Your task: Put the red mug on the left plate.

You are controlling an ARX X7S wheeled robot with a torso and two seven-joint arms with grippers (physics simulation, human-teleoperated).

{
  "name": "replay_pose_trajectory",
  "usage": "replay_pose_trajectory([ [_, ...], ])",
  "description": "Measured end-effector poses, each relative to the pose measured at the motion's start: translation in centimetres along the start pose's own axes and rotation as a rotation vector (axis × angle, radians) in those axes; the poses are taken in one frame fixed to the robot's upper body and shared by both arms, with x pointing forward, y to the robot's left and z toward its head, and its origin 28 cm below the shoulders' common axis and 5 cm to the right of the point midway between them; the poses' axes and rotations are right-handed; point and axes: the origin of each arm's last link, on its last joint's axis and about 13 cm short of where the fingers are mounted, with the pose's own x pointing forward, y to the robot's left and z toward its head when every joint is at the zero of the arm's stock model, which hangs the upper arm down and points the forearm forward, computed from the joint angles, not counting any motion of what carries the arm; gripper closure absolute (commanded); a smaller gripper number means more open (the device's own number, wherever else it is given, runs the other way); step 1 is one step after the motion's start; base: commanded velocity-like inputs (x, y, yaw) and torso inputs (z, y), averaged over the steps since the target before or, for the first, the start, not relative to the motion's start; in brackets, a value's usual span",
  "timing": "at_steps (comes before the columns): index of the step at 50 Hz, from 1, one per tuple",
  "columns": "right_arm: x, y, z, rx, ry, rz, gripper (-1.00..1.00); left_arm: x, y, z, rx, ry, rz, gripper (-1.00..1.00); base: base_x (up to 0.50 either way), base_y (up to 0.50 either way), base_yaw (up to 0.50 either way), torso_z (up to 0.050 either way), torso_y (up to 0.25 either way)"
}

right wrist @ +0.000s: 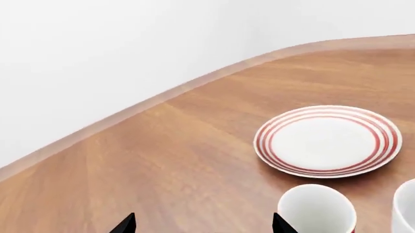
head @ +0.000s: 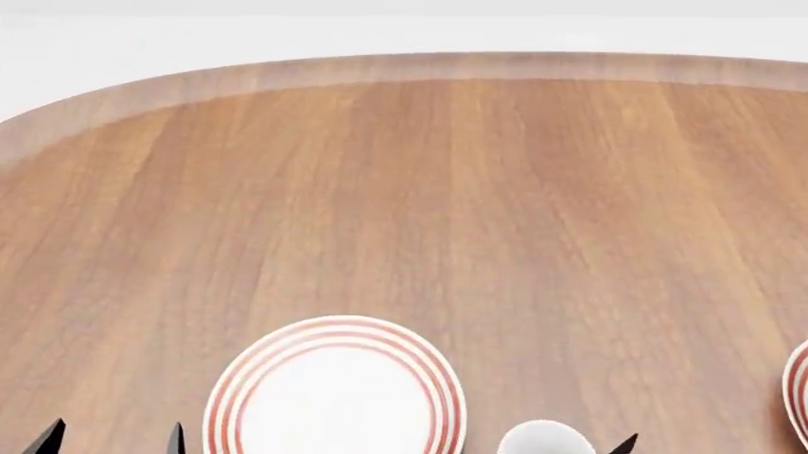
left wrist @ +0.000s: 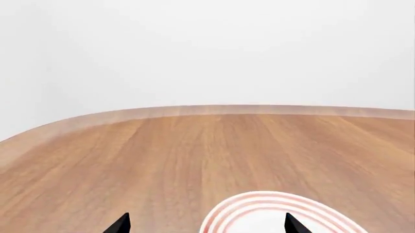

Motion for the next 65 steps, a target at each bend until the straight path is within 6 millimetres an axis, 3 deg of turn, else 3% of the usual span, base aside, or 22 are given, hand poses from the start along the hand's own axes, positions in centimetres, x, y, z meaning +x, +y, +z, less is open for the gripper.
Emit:
replay_pose_trajectory([
  [37,0.3,0.3,-1.1,0.101,0.045,-0.188,-1.00,-0.1,0.1,0.2,-0.008,-0.002,-0.001,-1.00,0.00,0.00,0.00,0.000,0.000],
  [65,2.6,1.3,-0.2,0.210,0.088,-0.286,-1.00,-0.1,0.1,0.2,-0.008,-0.004,-0.004,-1.00,0.00,0.00,0.00,0.000,0.000],
])
